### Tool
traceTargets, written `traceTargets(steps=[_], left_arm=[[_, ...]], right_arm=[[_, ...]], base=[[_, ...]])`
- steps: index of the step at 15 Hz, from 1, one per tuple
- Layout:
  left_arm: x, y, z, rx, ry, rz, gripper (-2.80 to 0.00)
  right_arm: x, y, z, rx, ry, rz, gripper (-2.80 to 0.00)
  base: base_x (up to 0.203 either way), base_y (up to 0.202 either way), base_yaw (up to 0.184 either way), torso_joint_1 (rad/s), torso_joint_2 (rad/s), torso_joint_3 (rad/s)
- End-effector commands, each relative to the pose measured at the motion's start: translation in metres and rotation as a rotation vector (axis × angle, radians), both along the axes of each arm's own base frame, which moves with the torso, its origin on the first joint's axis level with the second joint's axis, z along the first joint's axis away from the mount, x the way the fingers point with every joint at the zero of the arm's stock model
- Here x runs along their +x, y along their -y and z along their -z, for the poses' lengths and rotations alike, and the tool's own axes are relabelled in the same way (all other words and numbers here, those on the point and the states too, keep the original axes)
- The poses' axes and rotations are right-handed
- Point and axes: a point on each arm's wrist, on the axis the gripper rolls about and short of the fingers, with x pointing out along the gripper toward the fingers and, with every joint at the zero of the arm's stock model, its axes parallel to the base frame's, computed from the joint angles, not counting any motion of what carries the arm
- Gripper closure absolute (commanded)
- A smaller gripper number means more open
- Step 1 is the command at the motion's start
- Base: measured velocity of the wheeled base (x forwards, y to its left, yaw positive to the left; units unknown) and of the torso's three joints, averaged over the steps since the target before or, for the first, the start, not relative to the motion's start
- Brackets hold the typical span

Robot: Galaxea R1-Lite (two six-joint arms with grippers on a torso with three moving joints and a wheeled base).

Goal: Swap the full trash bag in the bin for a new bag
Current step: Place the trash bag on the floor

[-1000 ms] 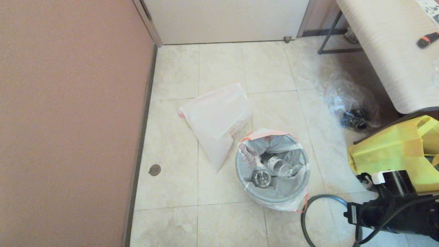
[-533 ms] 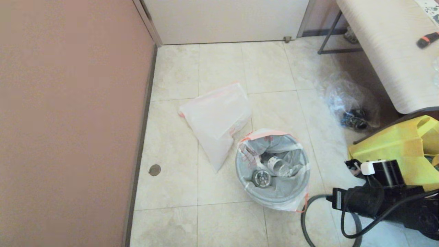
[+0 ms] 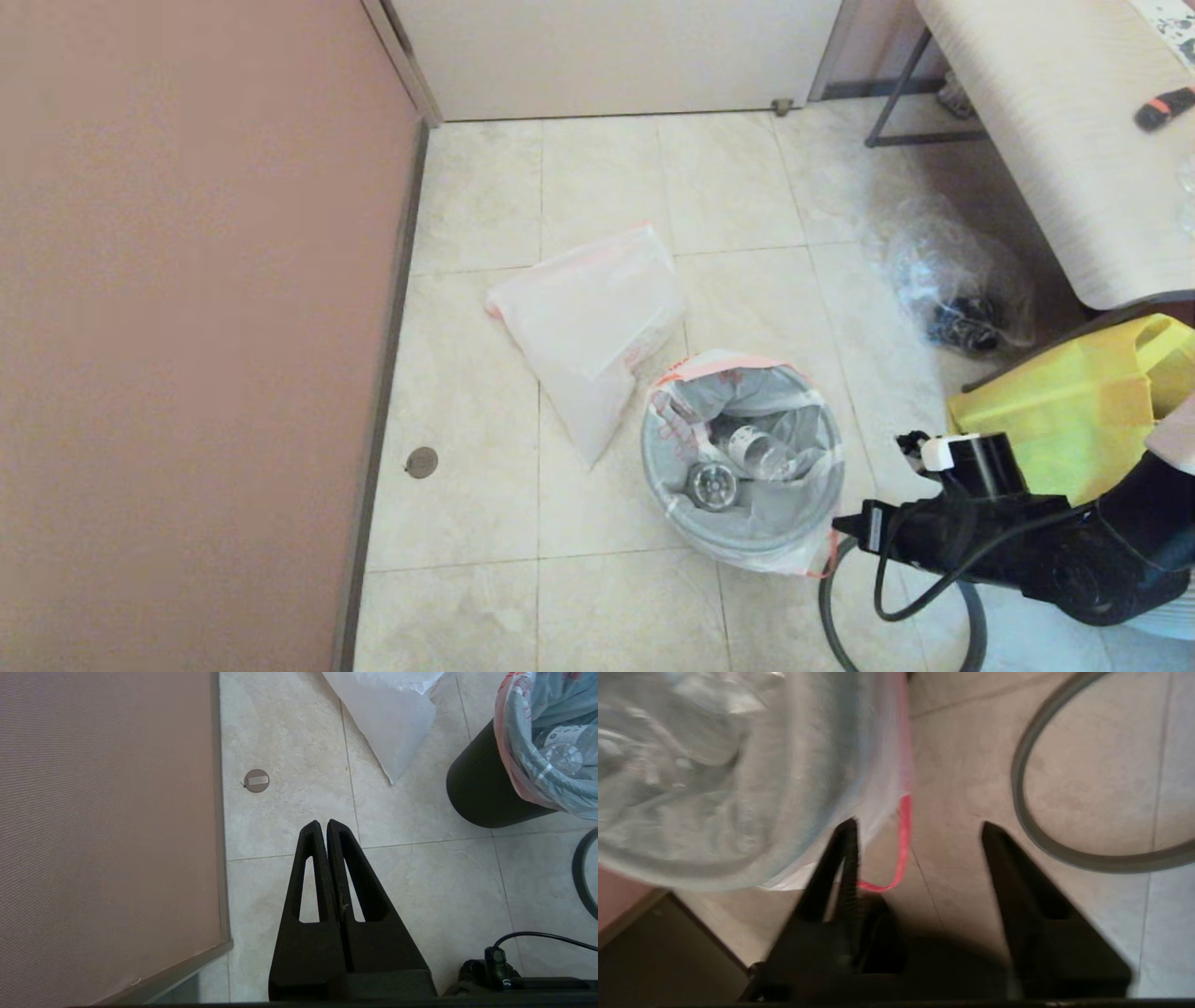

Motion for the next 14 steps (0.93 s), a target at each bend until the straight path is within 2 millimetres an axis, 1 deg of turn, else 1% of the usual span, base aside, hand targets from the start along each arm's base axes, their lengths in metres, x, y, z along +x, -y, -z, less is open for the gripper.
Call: traceTargets(steps=[1, 6, 9, 14], left_arm=[[0.000, 0.000, 0.000, 0.001, -0.001, 0.000, 0.00], [0.000, 0.000, 0.000, 0.001, -0.001, 0.000, 0.00], [0.000, 0.000, 0.000, 0.001, -0.001, -0.001, 0.00], [0.000, 0.000, 0.000, 0.001, -0.001, -0.001, 0.00]], right_arm=[[0.004, 0.000, 0.008, -0.007, -0.017, 0.010, -2.80], [0.013, 0.001, 0.028, -0.045, -0.051, 0.043, -2.80], [0.013, 0.002, 0.039, -0.075, -0.072, 0.064, -2.80], [0.013, 0.001, 0.051, -0.107, -0.094, 0.080, -2.80]], base=[[0.000, 0.000, 0.000, 0.000, 0.00, 0.000], [0.000, 0.000, 0.000, 0.000, 0.00, 0.000], [0.000, 0.000, 0.000, 0.000, 0.00, 0.000], [0.000, 0.000, 0.000, 0.000, 0.00, 0.000]])
